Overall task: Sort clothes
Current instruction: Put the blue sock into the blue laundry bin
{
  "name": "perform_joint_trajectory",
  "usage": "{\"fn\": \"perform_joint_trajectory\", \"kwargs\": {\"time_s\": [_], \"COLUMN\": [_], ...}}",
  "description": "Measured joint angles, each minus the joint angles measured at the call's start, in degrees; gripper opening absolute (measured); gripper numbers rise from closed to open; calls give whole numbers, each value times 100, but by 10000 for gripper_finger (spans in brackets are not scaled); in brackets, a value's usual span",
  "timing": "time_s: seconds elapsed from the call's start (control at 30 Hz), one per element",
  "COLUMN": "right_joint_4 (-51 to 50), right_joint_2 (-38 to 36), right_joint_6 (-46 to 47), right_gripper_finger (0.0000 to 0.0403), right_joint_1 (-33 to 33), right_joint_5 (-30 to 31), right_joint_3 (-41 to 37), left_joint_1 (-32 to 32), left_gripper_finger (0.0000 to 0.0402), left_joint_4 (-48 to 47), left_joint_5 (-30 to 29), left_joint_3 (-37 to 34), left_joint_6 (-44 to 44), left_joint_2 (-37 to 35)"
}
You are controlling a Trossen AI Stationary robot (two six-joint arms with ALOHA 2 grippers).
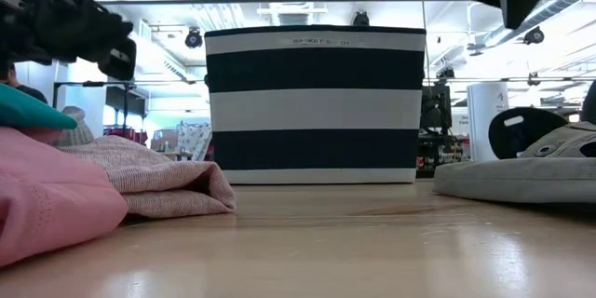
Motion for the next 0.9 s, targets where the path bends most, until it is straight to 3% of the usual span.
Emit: {"fn": "perform_joint_trajectory", "kwargs": {"time_s": [0.2,0.37,0.57,0.77,0.9], "right_joint_4": [352,364,415,456,456], "right_joint_2": [-4,18,31,31,31], "right_joint_6": [2,-9,-125,-173,-177], "right_gripper_finger": [233,240,234,229,232], "right_joint_1": [20,20,26,26,26], "right_joint_5": [-37,-37,-36,-34,-33], "right_joint_3": [-242,-247,-230,-230,-230], "left_joint_1": [-188,-449,-966,-1571,-1968], "left_gripper_finger": [50,50,50,50,50], "left_joint_4": [120,-355,-2267,-4423,-5293], "left_joint_5": [69,100,273,-475,-621], "left_joint_3": [231,966,2326,3607,4220], "left_joint_6": [-426,-657,-1527,-2093,-2368], "left_joint_2": [822,1609,2669,3820,4609]}}
